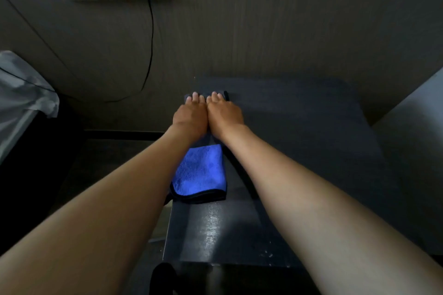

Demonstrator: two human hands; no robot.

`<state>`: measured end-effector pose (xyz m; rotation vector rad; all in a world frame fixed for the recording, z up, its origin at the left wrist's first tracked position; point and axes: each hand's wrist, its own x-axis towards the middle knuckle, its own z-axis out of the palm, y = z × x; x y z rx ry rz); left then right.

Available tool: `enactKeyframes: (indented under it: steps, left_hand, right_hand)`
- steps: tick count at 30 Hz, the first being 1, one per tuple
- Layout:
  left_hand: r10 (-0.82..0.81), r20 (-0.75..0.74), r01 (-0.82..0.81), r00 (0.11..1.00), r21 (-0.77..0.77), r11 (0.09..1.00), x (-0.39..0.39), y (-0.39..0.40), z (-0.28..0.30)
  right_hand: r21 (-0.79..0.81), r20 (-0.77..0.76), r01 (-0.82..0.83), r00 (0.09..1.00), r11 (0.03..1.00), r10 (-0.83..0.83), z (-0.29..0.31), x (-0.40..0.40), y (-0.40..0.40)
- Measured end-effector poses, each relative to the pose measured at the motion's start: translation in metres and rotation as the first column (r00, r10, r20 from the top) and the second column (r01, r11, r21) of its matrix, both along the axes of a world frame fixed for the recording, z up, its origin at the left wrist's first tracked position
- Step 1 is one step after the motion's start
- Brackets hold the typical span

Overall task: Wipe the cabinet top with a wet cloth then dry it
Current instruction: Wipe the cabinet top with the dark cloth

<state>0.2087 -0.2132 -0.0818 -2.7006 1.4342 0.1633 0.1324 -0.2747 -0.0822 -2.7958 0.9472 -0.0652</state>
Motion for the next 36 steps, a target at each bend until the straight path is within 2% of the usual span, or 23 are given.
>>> enactKeyframes:
  steps: [20, 28, 36]
  left_hand:
    - [-0.011, -0.045, 0.01, 0.999, -0.033, 0.999, 0.063, -0.079, -0.006]
    - [-0.058, 0.0, 0.058, 0.998, -0.028, 0.998, 0.04, -0.068, -0.001]
    - [-0.068, 0.001, 0.068, 0.998, 0.023, 0.997, -0.014, -0.05, 0.009]
  right_hand:
    - [-0.058, 0.028, 0.014, 1.0, 0.998, -0.013, -0.007, 0.061, -0.073]
    - [-0.097, 0.013, -0.001, 1.0, 0.995, 0.002, -0.004, 0.04, -0.067]
    - [-0.077, 0.003, 0.006, 1.0, 0.997, -0.006, -0.008, -0.018, -0.045]
